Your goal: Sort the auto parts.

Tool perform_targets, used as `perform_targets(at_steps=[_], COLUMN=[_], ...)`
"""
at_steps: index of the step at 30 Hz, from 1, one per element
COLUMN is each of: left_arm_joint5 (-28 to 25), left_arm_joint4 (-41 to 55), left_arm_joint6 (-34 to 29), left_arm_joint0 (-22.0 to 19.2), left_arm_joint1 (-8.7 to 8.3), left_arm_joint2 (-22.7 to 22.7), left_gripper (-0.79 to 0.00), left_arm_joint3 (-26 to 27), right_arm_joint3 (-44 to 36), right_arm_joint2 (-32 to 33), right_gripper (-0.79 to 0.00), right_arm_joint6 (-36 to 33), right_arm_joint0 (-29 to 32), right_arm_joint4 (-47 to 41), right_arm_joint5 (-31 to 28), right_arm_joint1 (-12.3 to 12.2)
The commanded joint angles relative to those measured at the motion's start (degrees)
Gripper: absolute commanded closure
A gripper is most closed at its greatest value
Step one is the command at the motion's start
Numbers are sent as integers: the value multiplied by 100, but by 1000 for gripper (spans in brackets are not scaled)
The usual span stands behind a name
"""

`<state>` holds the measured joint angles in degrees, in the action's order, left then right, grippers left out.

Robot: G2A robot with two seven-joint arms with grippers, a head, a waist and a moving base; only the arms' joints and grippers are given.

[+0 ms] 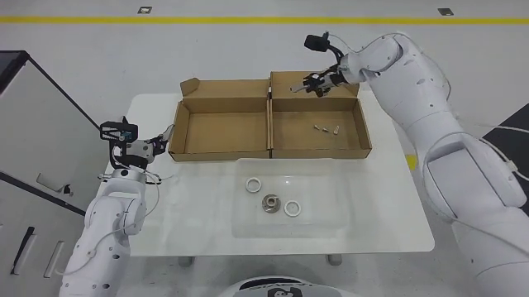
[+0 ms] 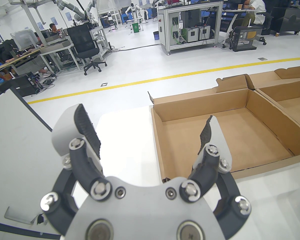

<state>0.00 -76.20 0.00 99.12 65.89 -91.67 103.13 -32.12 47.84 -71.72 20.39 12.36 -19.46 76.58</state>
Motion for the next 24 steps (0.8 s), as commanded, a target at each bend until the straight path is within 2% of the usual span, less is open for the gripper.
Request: perform_targets(at_steps=[1,10,19,24], left_arm_joint5=[0,0,0,0], left_arm_joint4=[0,0,0,0], left_arm_joint6=[0,0,0,0], left_arm_joint0=[0,0,0,0], left_arm_joint1=[0,0,0,0], left_arm_joint2=[0,0,0,0], left_gripper=[-785,-785,-785,-785], left_arm_joint3=[0,0,0,0], right_arm_joint3=[-286,-1596,-3033,-3530], right_arm_joint2=[221,1475,2363,2664], right_gripper=[-785,-785,-785,-785], right_arm_joint6=[-179,-1245,-1628,-1628], right_arm_joint0=[151,1117,2284,2828], right_arm_joint4=[-68,-695,-1446,-2283], right_arm_joint5=[3,-65,316,315], right_arm_joint1=[-156,-884,-1608,-2024])
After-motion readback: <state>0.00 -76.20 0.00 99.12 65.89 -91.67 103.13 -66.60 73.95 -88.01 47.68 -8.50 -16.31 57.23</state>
